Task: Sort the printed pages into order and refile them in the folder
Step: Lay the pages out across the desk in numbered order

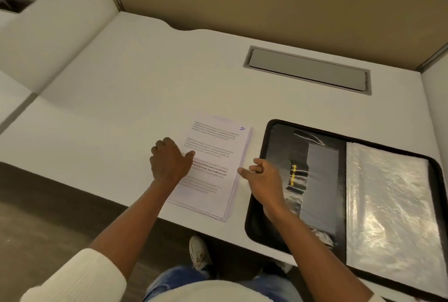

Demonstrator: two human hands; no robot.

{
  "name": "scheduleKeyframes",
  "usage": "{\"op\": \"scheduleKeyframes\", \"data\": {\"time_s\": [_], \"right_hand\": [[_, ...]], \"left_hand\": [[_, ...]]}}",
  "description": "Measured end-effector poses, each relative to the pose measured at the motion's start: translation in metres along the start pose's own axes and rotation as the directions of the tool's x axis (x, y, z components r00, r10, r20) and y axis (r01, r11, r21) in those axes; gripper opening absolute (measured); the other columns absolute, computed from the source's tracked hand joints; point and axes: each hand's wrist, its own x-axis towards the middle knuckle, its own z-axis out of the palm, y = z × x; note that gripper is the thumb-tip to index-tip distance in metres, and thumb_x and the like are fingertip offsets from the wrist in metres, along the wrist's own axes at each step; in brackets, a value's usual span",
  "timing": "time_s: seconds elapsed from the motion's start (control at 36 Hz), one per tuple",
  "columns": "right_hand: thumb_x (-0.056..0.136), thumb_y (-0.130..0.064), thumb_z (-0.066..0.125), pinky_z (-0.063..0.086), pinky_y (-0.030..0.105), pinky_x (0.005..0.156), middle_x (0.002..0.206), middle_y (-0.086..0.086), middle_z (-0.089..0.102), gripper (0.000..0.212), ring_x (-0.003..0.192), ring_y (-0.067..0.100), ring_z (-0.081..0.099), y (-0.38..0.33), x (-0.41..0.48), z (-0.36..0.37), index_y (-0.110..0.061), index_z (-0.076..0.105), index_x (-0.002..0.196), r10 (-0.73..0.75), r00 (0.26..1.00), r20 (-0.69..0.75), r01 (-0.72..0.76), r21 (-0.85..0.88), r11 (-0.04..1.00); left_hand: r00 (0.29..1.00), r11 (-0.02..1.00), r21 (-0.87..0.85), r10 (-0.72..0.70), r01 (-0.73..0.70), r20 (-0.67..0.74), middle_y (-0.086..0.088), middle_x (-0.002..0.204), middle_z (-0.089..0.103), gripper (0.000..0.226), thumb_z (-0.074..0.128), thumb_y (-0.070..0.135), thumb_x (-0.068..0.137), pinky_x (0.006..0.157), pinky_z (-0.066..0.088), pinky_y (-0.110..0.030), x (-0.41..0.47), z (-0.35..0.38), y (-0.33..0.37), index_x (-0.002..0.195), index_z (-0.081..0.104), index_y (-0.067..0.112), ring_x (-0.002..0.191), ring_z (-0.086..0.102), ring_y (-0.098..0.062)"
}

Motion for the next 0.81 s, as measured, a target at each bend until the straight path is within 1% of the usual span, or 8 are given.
{"op": "scheduleKeyframes", "data": {"time_s": [0.14,0.22,0.25,0.33,0.36,0.42,0.58,0.81], "right_hand": [[0.091,-0.034,0.081,0.047,0.033,0.096,0.122,0.001,0.068,0.07,0.116,0.019,0.062,-0.018,0.005,0.023,-0.011,0.05,0.15,0.106,0.99,-0.096,-0.1,0.068,0.993],[0.093,-0.028,0.079,0.046,0.037,0.102,0.14,0.007,0.061,0.068,0.129,0.026,0.059,-0.029,0.006,0.031,-0.007,0.049,0.15,0.14,0.981,-0.136,-0.133,0.064,0.989],[0.094,-0.026,0.079,0.048,0.034,0.098,0.138,0.007,0.062,0.065,0.125,0.025,0.061,-0.031,0.006,0.032,-0.005,0.051,0.148,0.149,0.979,-0.142,-0.142,0.056,0.988],[0.095,-0.019,0.077,0.043,0.016,0.065,0.093,-0.009,0.06,0.028,0.083,0.005,0.059,-0.033,0.01,0.035,-0.005,0.061,0.113,0.168,0.977,-0.135,-0.164,0.037,0.986],[0.094,-0.019,0.078,0.041,0.016,0.059,0.088,-0.009,0.061,0.021,0.081,0.007,0.062,-0.034,0.011,0.037,-0.009,0.059,0.096,0.173,0.975,-0.141,-0.168,0.043,0.985],[0.091,-0.02,0.08,0.043,0.017,0.054,0.089,-0.002,0.069,0.032,0.086,0.019,0.071,-0.036,0.015,0.041,-0.013,0.052,0.077,0.162,0.977,-0.137,-0.16,0.023,0.987],[0.091,-0.019,0.081,0.056,0.027,0.067,0.098,-0.007,0.069,0.02,0.082,0.01,0.066,-0.041,0.023,0.042,-0.013,0.062,0.089,0.181,0.978,-0.103,-0.178,0.038,0.983],[0.093,-0.019,0.079,0.056,0.028,0.071,0.102,-0.009,0.066,0.024,0.09,0.013,0.066,-0.037,0.032,0.038,-0.025,0.057,0.093,0.184,0.982,-0.038,-0.181,0.063,0.981]], "left_hand": [[0.996,0.998,-0.045,-0.028,0.032,0.088,-0.022,0.145,0.046,0.088,0.076,0.056,0.09,0.105,0.047,-0.053,0.018,-0.007,-0.001,0.144,0.039,-0.004,0.138,0.042,-0.039],[0.989,0.996,-0.071,-0.048,0.058,0.137,-0.023,0.15,0.042,0.094,0.076,0.058,0.089,0.108,0.045,-0.053,0.024,-0.008,0.004,0.147,0.036,-0.004,0.142,0.039,-0.039],[0.986,0.995,-0.076,-0.055,0.068,0.16,-0.023,0.151,0.041,0.095,0.076,0.059,0.088,0.11,0.043,-0.053,0.025,-0.008,0.007,0.148,0.036,-0.004,0.143,0.038,-0.039],[0.97,0.992,-0.071,-0.089,0.107,0.224,-0.022,0.154,0.037,0.097,0.077,0.062,0.086,0.112,0.04,-0.053,0.029,-0.007,0.018,0.149,0.036,-0.001,0.144,0.036,-0.04],[0.965,0.991,-0.063,-0.103,0.122,0.241,-0.022,0.154,0.036,0.097,0.077,0.063,0.086,0.113,0.039,-0.053,0.03,-0.007,0.022,0.148,0.038,0.0,0.145,0.035,-0.04],[0.958,0.988,-0.045,-0.129,0.145,0.258,-0.022,0.153,0.036,0.097,0.077,0.064,0.085,0.114,0.037,-0.053,0.033,-0.007,0.028,0.147,0.039,0.0,0.145,0.035,-0.04],[0.941,0.978,0.031,-0.205,0.204,0.268,-0.022,0.149,0.042,0.101,0.08,0.064,0.081,0.113,0.036,-0.051,0.04,-0.009,0.037,0.145,0.038,-0.002,0.14,0.041,-0.04],[0.892,0.943,0.085,-0.332,0.322,0.306,-0.021,0.143,0.051,0.11,0.087,0.07,0.069,0.111,0.034,-0.05,0.056,-0.01,0.048,0.142,0.044,0.0,0.138,0.042,-0.04]]}}
